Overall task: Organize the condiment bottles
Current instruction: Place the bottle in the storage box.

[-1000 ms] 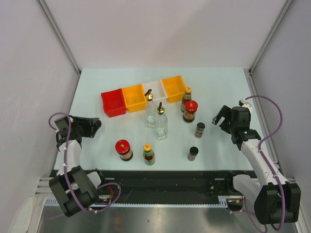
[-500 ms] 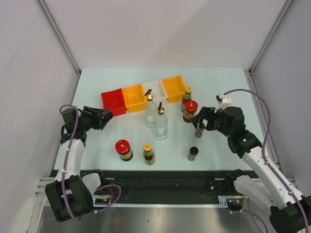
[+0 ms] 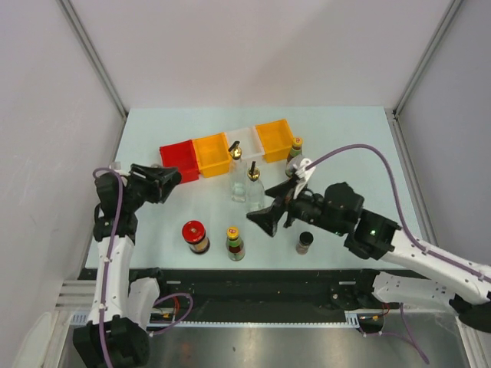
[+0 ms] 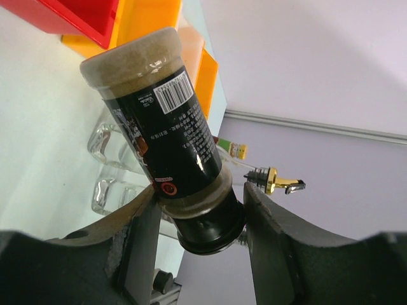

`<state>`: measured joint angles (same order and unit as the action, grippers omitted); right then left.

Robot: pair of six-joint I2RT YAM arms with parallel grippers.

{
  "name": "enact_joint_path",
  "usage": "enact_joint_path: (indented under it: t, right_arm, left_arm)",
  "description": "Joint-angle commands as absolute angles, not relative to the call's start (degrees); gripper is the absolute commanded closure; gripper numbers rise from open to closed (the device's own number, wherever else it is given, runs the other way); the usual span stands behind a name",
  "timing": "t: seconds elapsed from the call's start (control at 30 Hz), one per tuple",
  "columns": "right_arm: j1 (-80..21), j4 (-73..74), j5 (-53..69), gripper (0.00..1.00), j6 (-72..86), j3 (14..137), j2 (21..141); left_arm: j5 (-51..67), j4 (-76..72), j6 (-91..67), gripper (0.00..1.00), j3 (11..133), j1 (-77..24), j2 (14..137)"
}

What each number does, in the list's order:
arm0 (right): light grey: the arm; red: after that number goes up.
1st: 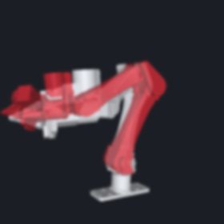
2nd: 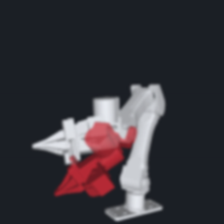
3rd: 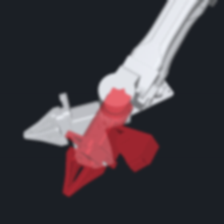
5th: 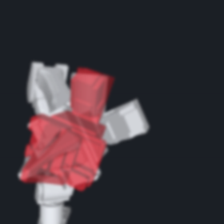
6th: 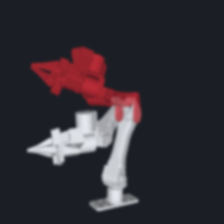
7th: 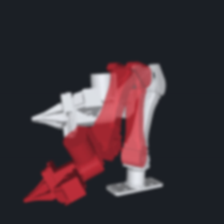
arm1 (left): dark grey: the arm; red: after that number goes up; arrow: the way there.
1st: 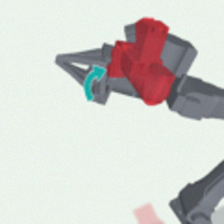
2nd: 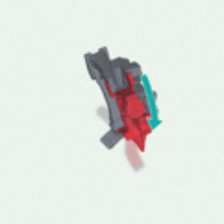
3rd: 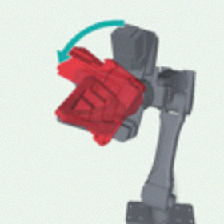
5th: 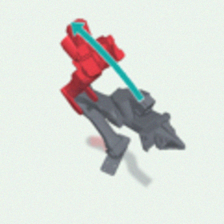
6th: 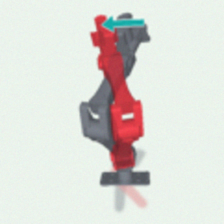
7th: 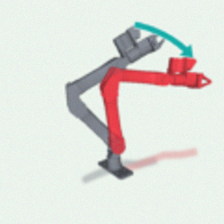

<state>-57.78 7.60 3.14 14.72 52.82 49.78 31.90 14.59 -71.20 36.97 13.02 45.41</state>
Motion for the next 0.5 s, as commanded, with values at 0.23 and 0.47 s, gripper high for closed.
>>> enact_joint_path:
  t: [0.23, 0.47]
  right_arm:
    - [-69.35, -16.59, -7.2, 0.0, 11.25, 61.78, 75.48]
    - [-68.47, -23.9, -8.17, 0.0, 10.02, 68.37, 86.3]
  left_arm:
    - [32.34, 19.15, -75.41, 1.0, 41.3, 9.58, 40.96]
    - [32.52, 23.55, -75.32, 1.0, 43.77, 8.09, 39.29]
